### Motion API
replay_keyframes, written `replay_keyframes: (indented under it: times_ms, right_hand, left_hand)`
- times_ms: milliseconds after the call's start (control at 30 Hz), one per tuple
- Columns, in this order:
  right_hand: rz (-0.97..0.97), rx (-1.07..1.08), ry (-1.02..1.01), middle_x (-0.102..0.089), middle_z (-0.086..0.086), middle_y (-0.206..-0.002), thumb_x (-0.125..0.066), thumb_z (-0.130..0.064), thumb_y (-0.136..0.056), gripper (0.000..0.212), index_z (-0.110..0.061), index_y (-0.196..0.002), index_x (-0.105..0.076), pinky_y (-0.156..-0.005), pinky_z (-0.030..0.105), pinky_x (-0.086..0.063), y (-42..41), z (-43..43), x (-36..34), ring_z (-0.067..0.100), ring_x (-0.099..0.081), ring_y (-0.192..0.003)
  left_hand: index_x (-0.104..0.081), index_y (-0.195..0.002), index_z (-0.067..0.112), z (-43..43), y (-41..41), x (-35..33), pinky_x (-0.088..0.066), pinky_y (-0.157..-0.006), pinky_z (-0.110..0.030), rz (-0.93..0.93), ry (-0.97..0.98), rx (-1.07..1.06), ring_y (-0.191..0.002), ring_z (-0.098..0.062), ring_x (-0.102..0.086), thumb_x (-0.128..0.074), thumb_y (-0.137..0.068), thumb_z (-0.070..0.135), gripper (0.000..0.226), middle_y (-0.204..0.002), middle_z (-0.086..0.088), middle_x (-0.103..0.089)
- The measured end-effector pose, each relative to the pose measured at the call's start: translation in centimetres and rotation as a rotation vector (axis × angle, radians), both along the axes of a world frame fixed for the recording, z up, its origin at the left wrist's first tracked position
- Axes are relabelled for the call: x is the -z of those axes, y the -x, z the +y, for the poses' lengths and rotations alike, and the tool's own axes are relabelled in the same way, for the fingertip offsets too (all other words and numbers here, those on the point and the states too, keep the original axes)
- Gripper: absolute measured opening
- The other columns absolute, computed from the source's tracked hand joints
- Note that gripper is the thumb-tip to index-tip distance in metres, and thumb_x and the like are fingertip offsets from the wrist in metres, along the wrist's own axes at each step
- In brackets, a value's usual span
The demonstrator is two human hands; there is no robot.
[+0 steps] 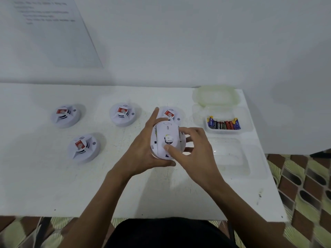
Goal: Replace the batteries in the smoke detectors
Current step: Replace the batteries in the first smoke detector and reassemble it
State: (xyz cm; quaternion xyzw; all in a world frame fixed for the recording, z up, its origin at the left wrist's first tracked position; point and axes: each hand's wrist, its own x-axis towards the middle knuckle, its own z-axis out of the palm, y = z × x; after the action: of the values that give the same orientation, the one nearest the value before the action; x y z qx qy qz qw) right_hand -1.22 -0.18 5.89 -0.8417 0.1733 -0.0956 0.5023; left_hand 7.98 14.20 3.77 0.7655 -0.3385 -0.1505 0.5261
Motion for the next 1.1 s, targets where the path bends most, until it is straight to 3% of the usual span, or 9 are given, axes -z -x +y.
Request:
replay_keyframes:
  times_ms: [133,233,300,400,600,933,1100]
  right_hand:
    - [0.018,0.003,0.053,-0.043,-0.008,-0.124,-0.080,-0.050,-0.071,0.070,-0.025,-0.129,-0.051,-0.086,0.029,-0.057,-0.4,0.5,-0.1,0.012,-0.052,-0.116]
    - [0.026,0.001,0.114,-0.038,-0.008,-0.126,-0.081,-0.053,-0.068,0.079,-0.024,-0.132,-0.044,-0.087,0.019,-0.048,-0.5,1.0,-0.4,0.011,-0.044,-0.120]
    - [0.012,-0.011,0.165,-0.036,-0.006,-0.125,-0.081,-0.051,-0.068,0.081,-0.023,-0.133,-0.042,-0.084,0.014,-0.039,-0.5,1.3,-0.6,0.013,-0.040,-0.120]
    - [0.025,-0.040,0.210,-0.033,-0.006,-0.127,-0.080,-0.051,-0.069,0.083,-0.022,-0.135,-0.039,-0.088,0.021,-0.039,-0.6,1.7,-0.7,0.013,-0.036,-0.121]
    - [0.042,-0.053,0.201,-0.032,-0.006,-0.128,-0.081,-0.046,-0.071,0.083,-0.021,-0.136,-0.035,-0.090,0.025,-0.040,-0.5,1.7,-0.9,0.010,-0.030,-0.117]
    - [0.023,-0.152,0.259,-0.035,-0.005,-0.127,-0.081,-0.044,-0.069,0.076,-0.021,-0.131,-0.043,-0.088,0.029,-0.048,-0.4,0.0,-2.5,0.015,-0.040,-0.120]
    - [0.072,-0.132,0.406,-0.034,-0.003,-0.120,-0.078,-0.050,-0.069,0.073,-0.014,-0.123,-0.045,-0.082,0.031,-0.050,-0.5,0.8,-3.1,0.016,-0.040,-0.111]
  left_hand:
    - [0.004,-0.145,0.040,0.2,0.0,0.1,-0.025,-0.105,-0.007,-0.038,-0.048,0.009,-0.138,0.001,-0.024,-0.088,-0.057,0.040,0.127,-0.154,0.012,-0.021]
    - [-0.007,-0.137,0.053,0.1,0.2,0.1,-0.023,-0.107,-0.008,-0.040,-0.040,-0.016,-0.136,0.005,-0.024,-0.077,-0.058,0.061,0.106,-0.149,0.022,-0.020]
    - [-0.017,-0.132,0.053,0.3,0.5,0.2,-0.024,-0.103,-0.005,-0.017,-0.036,-0.062,-0.130,0.013,-0.028,-0.069,-0.054,0.072,0.095,-0.141,0.030,-0.025]
    - [-0.029,-0.126,0.046,0.5,0.6,0.3,-0.028,-0.094,0.001,-0.060,-0.038,-0.107,-0.118,0.019,-0.036,-0.072,-0.056,0.061,0.084,-0.128,0.032,-0.037]
    - [-0.033,-0.126,0.048,0.4,0.6,0.1,-0.032,-0.093,-0.002,-0.114,-0.057,-0.141,-0.116,0.011,-0.042,-0.082,-0.055,0.049,0.086,-0.124,0.035,-0.042]
    - [-0.033,-0.125,0.049,0.4,1.1,-1.2,-0.037,-0.092,-0.006,-0.152,-0.027,-0.136,-0.116,0.007,-0.047,-0.079,-0.053,0.048,0.086,-0.125,0.031,-0.046]
    - [-0.030,-0.126,0.053,0.4,1.2,-0.9,-0.033,-0.095,-0.005,-0.167,-0.039,-0.141,-0.118,0.010,-0.043,-0.076,-0.055,0.052,0.084,-0.125,0.041,-0.040]
